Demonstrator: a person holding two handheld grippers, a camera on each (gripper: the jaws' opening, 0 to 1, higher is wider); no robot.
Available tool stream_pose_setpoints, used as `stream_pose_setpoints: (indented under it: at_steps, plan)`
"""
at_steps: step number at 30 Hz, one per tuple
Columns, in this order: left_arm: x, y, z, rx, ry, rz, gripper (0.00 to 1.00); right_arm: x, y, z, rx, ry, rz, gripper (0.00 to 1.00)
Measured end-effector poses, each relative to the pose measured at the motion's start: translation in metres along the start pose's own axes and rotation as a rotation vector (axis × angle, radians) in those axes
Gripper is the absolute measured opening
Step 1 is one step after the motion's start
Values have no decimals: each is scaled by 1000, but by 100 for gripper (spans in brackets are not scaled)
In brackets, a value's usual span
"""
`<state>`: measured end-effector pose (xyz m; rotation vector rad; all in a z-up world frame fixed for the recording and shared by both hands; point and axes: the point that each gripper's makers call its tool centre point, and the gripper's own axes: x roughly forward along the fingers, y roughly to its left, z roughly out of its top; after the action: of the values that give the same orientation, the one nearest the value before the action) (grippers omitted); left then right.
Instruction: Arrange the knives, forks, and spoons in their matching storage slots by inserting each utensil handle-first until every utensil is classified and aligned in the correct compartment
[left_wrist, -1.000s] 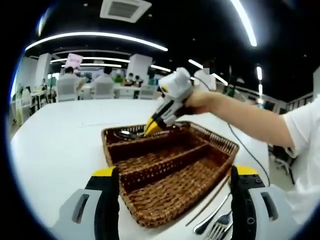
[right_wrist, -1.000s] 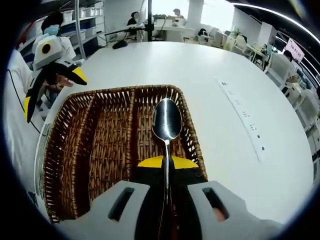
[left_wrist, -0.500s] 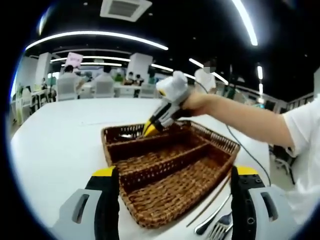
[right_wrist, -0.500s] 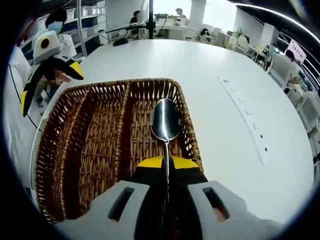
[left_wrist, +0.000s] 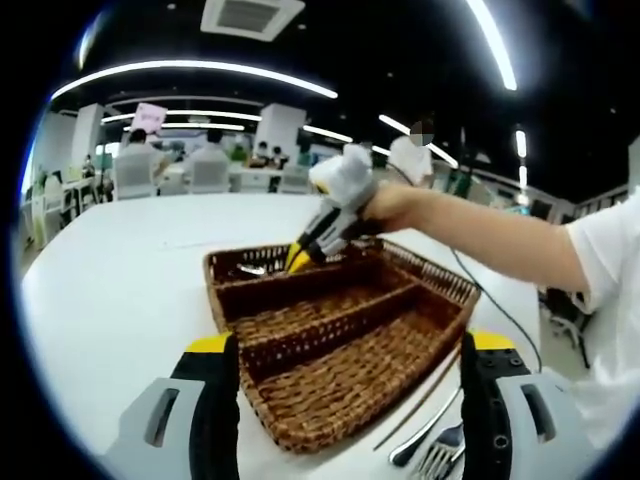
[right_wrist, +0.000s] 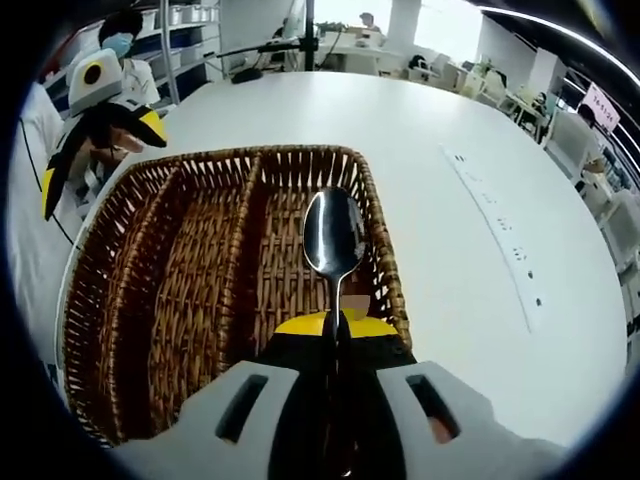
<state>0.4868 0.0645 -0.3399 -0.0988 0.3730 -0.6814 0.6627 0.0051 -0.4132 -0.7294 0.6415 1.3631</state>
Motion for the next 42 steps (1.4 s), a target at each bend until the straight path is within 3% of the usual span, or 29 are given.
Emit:
stream_pose_setpoints:
  at_steps: [19,25,42]
  plan:
    - [1,-1,3,3,0,-2,92,1,2,2,-70,19,39,4]
    - [0,-1,2,2,3,0,91,0,2,3,-21,20,30,5]
    - [-1,-4,2,3,-1,-6,91,-12,4,3,-48,44,3,12]
